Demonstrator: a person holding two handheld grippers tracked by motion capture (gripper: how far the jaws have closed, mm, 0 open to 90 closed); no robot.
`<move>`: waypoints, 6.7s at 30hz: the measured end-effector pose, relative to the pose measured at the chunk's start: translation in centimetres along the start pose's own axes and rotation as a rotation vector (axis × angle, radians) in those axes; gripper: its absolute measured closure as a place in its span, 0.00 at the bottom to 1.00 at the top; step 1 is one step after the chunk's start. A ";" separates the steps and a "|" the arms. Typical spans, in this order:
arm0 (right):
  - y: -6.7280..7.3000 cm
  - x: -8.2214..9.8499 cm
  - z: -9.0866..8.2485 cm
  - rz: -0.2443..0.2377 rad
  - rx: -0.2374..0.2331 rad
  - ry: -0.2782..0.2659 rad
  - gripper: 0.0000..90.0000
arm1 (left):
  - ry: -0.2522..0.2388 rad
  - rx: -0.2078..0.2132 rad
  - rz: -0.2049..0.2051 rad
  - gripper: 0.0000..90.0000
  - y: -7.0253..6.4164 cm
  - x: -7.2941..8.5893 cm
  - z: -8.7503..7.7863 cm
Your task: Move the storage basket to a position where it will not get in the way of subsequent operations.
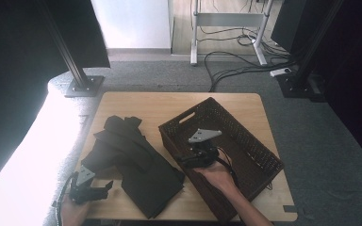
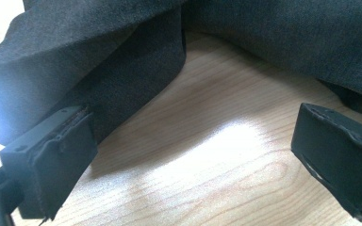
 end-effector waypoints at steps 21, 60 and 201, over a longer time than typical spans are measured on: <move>0.7 4.4 -2.9 0.019 -0.059 0.145 0.68 | 0.001 0.006 0.002 0.01 -0.1 0.0 0.1; -4.8 0.5 3.0 0.048 -0.065 0.155 0.62 | -0.005 0.004 0.008 0.01 -0.1 -0.2 -0.1; -27.0 7.5 -11.9 0.288 0.601 0.097 0.77 | 0.021 0.036 0.012 0.01 -0.5 0.2 0.5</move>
Point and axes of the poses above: each handheld gripper's, and its own axes: z roughly forward along the jaws, x roughly out of its underside, y roughly to its left, the point moved 6 cm from there along z, roughly forward along the jaws, and after that the axes turned 8 degrees about -y, right-handed, at the moved point
